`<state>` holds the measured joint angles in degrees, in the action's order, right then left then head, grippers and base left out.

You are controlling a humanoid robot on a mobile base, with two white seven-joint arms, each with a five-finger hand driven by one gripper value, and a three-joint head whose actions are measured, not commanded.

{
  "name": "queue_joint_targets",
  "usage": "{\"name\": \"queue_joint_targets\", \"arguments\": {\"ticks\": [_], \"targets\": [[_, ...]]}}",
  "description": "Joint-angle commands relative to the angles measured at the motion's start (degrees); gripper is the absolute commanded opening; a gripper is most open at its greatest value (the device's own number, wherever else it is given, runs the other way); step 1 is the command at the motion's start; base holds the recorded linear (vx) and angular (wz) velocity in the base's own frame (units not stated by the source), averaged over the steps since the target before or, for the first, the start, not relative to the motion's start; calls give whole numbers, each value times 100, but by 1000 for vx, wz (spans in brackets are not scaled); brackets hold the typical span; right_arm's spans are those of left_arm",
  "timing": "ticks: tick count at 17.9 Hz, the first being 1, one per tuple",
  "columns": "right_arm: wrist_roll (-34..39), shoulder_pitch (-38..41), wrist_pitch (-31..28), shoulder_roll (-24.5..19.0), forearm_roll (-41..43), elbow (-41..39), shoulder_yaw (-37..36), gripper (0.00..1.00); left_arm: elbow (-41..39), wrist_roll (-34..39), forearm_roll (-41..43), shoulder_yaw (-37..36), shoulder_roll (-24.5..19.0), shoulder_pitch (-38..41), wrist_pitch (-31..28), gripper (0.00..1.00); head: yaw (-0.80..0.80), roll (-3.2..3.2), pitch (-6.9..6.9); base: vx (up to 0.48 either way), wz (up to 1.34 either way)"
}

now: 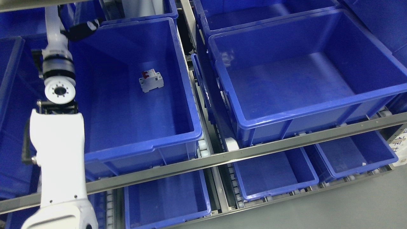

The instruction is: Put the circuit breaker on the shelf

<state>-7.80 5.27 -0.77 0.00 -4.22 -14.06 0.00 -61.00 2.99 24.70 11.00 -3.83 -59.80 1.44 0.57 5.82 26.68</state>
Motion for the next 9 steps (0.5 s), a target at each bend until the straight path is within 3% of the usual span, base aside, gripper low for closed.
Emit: {"name": "queue_joint_targets", "arguments": {"ticks": [1,9], "targets": [[-2,0,-371,100,0,0,114,100,-2372,26,-255,-10,283,1172,-293,99,0,0,0,-166,73],[-2,0,-371,100,0,0,114,100,-2408,17,-264,-142,283,1586,-416,99,0,0,0,-177,-60]]}}
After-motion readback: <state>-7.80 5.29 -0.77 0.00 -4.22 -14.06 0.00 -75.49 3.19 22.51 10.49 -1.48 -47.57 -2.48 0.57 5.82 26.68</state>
